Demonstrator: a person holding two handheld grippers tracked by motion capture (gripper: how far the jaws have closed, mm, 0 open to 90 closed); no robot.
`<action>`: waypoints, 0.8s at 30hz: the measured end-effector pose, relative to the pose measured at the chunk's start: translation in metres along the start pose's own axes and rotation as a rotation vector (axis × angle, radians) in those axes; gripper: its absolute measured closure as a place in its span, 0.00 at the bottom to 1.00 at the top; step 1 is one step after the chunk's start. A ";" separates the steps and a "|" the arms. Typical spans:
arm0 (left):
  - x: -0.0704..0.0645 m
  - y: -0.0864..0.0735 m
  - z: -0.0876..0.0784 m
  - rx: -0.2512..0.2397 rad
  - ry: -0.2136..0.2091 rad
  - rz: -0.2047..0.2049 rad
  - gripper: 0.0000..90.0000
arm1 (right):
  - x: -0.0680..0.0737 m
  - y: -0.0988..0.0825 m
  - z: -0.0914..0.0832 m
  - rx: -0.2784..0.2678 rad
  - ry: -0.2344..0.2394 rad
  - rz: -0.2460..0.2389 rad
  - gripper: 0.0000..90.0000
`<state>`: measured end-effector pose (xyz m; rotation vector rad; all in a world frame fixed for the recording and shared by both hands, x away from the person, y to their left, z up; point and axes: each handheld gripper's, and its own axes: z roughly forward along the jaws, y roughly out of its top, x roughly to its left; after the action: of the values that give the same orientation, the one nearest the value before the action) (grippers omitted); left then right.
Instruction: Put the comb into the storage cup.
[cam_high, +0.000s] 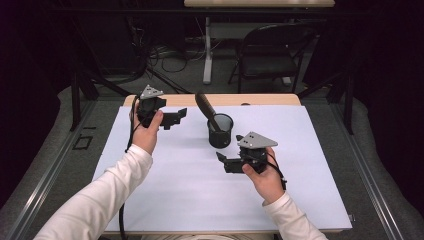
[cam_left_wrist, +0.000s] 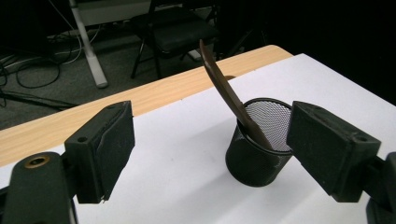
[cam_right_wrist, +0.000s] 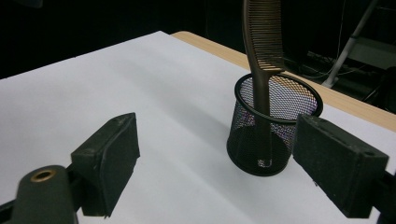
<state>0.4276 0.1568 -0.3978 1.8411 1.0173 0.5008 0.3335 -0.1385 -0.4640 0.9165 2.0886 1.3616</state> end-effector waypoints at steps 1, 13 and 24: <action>0.000 0.000 0.000 0.000 0.000 0.000 0.18 | 0.000 0.000 0.000 -0.001 0.001 0.001 0.16; -0.004 -0.001 -0.007 0.021 -0.067 0.012 0.18 | 0.000 0.001 -0.002 0.001 0.005 -0.005 0.16; -0.010 -0.007 -0.021 0.019 -0.117 0.005 0.18 | -0.001 0.003 -0.006 0.002 0.005 -0.002 0.16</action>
<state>0.4046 0.1615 -0.3929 1.8675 0.9410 0.3830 0.3309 -0.1420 -0.4588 0.9121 2.0941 1.3629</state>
